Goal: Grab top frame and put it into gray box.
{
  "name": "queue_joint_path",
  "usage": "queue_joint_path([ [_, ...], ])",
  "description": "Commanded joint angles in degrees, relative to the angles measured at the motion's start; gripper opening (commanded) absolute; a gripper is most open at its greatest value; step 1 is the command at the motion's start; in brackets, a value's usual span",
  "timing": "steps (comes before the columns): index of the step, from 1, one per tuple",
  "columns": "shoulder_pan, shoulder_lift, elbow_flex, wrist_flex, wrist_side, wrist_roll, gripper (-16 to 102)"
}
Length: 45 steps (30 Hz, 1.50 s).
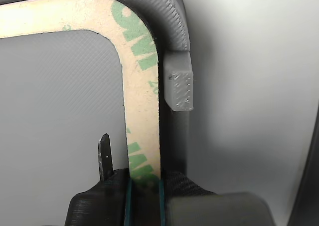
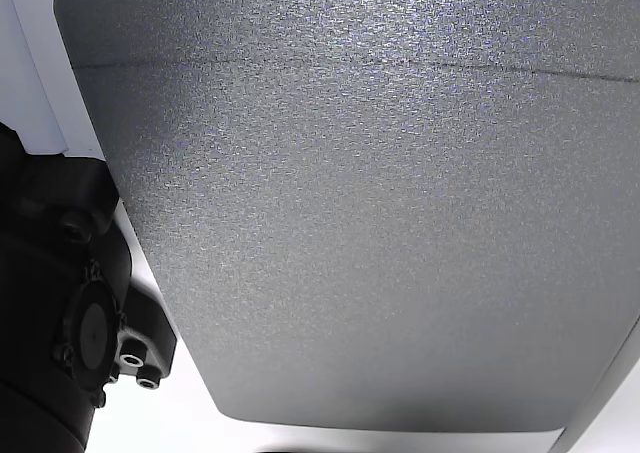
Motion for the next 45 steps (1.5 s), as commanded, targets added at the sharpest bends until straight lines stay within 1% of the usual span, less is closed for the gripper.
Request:
queue_joint_path([
  [1, -0.88, 1.14, -1.32, 0.7, -0.09, -0.09, -13],
  [37, -0.09, -0.26, -2.2, 0.7, -0.7, 0.0, -13],
  [45, -0.09, 0.0, -2.29, 0.7, -0.88, -0.26, -11],
])
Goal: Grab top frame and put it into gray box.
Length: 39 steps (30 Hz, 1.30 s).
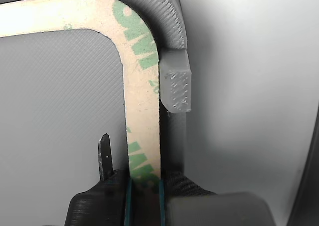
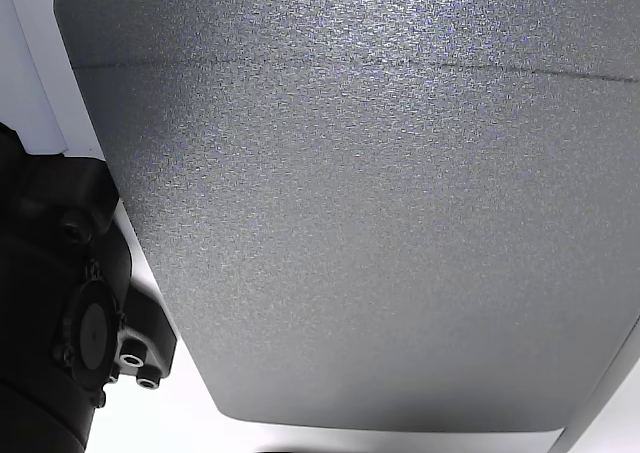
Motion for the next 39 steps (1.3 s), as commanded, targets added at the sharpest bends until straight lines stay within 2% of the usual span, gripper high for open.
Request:
queue_joint_path([
  [1, -0.35, 1.49, -1.76, 0.7, -0.35, -0.18, -9],
  [2, -0.35, 1.49, -1.93, 0.7, -0.26, -0.53, -1],
  [3, -0.35, 1.49, -2.02, 0.7, -0.26, -0.62, 39],
  [4, -0.35, 1.58, -2.11, 0.7, -0.18, -0.62, 97],
  [5, -0.35, 1.58, -2.2, 0.62, -0.09, -0.79, 84],
  [6, -0.35, 1.76, -2.29, 0.62, 0.09, -0.79, 100],
  [13, -0.53, 2.72, -5.27, 0.44, 3.87, -2.9, 100],
  [18, -1.58, 3.6, -10.81, -2.81, 11.34, -9.49, 100],
  [23, -3.34, 9.05, -9.67, -6.5, 18.63, -31.82, 100],
  [27, -6.24, 16.88, -4.13, -11.6, 23.03, -54.58, 100],
  [30, -9.58, 27.77, 8.44, -20.13, 22.85, -74.88, 100],
  [34, -15.56, 44.47, 28.12, -32.17, 16.96, -92.37, 100],
  [39, -24.26, 61.35, 45.09, -35.6, 7.65, -107.05, 100],
])
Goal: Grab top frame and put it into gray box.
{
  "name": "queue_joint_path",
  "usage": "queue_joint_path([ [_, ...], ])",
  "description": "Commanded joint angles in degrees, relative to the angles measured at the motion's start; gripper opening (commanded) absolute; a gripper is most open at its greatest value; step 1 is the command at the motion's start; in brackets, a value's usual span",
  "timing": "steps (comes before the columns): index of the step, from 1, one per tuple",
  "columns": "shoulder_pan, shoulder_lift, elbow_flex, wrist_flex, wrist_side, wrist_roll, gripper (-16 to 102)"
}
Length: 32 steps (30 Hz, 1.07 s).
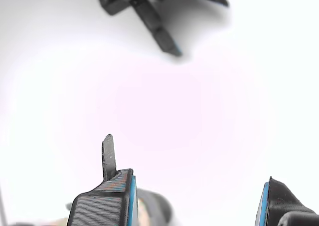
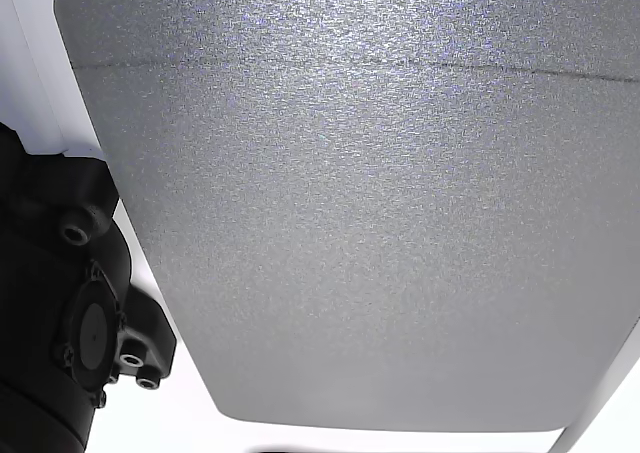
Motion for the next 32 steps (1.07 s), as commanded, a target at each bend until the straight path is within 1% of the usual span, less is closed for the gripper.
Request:
queue_joint_path([
  [1, -5.98, 17.84, 16.96, -2.2, -5.01, -20.83, 100],
  [3, -8.44, 24.52, 23.64, -3.69, -7.21, -23.99, 100],
  [4, -8.79, 27.16, 26.1, -3.96, -7.56, -24.96, 100],
  [7, -9.23, 34.19, 33.22, -5.71, -7.65, -25.93, 100],
  [13, -10.55, 47.02, 44.56, -5.45, -8.26, -26.89, 100],
  [16, -10.46, 47.9, 44.82, -5.19, -6.68, -26.54, 100],
  [17, -10.37, 47.81, 44.82, -5.19, -7.38, -26.98, 100],
  [32, -10.37, 47.81, 44.82, -5.19, -7.29, -26.98, 100],
])
